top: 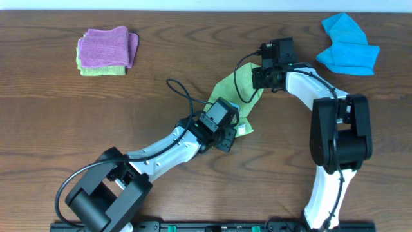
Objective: Fold the cloth
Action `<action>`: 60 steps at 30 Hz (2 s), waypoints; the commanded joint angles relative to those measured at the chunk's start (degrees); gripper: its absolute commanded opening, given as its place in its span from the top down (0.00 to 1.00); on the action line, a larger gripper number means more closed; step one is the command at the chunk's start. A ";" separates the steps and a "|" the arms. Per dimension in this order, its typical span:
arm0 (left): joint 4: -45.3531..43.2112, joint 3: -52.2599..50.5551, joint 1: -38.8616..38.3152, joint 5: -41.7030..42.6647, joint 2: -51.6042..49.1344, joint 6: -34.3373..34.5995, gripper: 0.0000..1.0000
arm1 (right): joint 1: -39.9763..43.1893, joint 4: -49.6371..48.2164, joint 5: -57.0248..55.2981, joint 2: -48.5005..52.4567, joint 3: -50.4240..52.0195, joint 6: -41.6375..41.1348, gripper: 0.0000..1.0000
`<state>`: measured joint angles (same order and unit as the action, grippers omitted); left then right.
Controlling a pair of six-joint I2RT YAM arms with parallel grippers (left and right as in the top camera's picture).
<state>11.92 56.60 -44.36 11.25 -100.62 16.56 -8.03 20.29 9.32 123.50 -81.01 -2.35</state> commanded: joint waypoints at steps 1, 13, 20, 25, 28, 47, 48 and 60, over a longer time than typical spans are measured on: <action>0.15 -0.31 0.09 0.57 0.20 0.15 0.94 | 2.14 2.38 -8.70 4.39 3.08 -0.57 0.99; -4.02 -0.31 1.90 -8.28 -0.90 -5.42 0.94 | 2.12 2.29 -8.22 4.39 3.08 -0.55 0.99; -4.98 -0.31 4.00 -7.78 -3.54 -6.27 0.92 | 2.12 2.32 -7.37 4.39 3.08 -0.55 0.99; -5.03 -0.31 4.00 -6.23 -3.54 -6.23 0.59 | 2.12 2.21 -7.37 4.39 3.08 -0.52 0.99; -5.14 -0.24 3.93 -5.66 -3.54 -6.25 0.47 | 2.12 2.16 -7.37 4.39 3.08 -0.31 0.98; -6.29 0.02 4.00 -12.33 -3.52 -7.85 0.48 | 2.12 2.21 -7.32 4.39 3.08 -0.15 0.99; -6.27 0.39 4.00 -12.33 -3.52 -7.87 0.48 | 2.12 2.21 -7.32 4.39 3.08 -0.13 0.99; -6.14 5.57 3.91 -13.18 -3.52 -16.26 0.44 | 2.12 2.16 -5.84 4.39 3.08 0.98 0.98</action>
<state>5.74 59.94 -40.34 -0.67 -103.79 4.08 -7.75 20.25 9.21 123.46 -81.01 -2.31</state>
